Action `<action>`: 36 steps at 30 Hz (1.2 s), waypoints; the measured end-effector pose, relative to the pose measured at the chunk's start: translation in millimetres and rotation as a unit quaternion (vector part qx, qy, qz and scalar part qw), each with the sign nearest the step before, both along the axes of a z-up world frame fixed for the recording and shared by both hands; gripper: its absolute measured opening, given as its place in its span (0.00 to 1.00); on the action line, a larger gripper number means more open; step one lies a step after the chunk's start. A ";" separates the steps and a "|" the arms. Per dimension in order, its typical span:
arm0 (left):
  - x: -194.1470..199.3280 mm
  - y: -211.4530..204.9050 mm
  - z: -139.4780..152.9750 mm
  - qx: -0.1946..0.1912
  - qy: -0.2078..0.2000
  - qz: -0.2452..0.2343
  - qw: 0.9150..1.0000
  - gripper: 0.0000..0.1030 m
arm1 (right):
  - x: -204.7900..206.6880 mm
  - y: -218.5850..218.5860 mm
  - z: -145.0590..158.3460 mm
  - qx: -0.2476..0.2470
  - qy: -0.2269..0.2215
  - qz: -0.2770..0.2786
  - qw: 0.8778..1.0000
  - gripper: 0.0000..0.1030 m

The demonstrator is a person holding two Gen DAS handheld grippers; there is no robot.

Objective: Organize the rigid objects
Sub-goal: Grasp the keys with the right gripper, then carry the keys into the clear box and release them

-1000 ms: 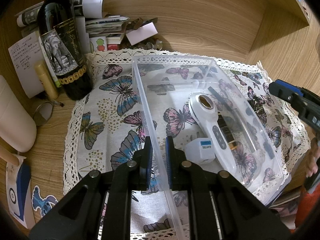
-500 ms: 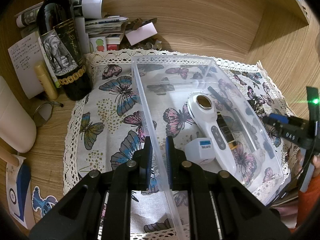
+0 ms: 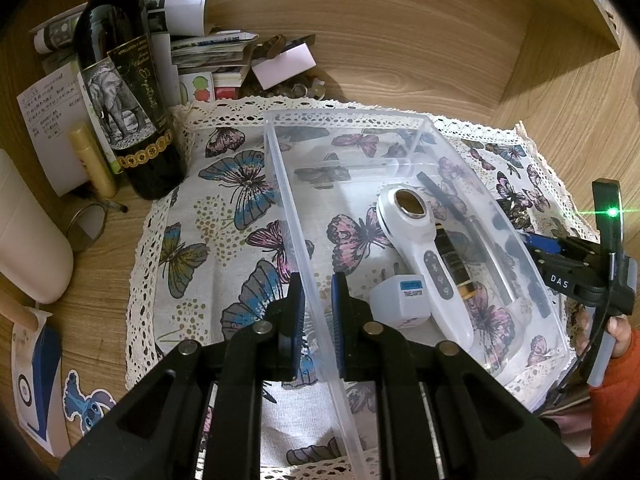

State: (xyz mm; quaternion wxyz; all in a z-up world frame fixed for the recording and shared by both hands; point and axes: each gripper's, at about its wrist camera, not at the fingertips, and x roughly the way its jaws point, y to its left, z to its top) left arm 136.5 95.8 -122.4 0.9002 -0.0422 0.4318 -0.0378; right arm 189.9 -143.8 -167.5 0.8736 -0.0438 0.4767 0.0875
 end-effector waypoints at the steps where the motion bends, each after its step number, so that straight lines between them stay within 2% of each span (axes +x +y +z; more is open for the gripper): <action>1: 0.0 0.1 -0.1 0.000 0.000 0.000 1.000 0.11 | 0.1 0.6 0.0 0.001 -0.001 0.001 1.000 0.17; 2: 0.0 0.1 -0.2 0.000 0.000 0.000 1.000 0.11 | -0.3 1.6 0.3 0.001 -0.001 0.004 1.000 0.14; 12: -0.2 -0.3 -0.6 0.000 0.000 0.000 1.000 0.12 | -8.5 1.5 5.7 0.003 -0.016 0.000 1.000 0.13; 19: -0.2 -0.5 -0.2 0.000 0.000 0.001 1.000 0.12 | -21.9 6.7 42.6 0.009 -0.066 0.010 0.998 0.13; 28: 0.3 -2.3 -0.8 0.003 0.000 0.000 1.000 0.12 | -34.6 44.8 100.6 0.039 -0.141 0.064 0.987 0.13; 36: 0.7 -3.3 -1.1 0.003 0.000 -0.001 1.000 0.12 | -36.7 86.9 106.2 0.052 -0.148 0.120 0.980 0.13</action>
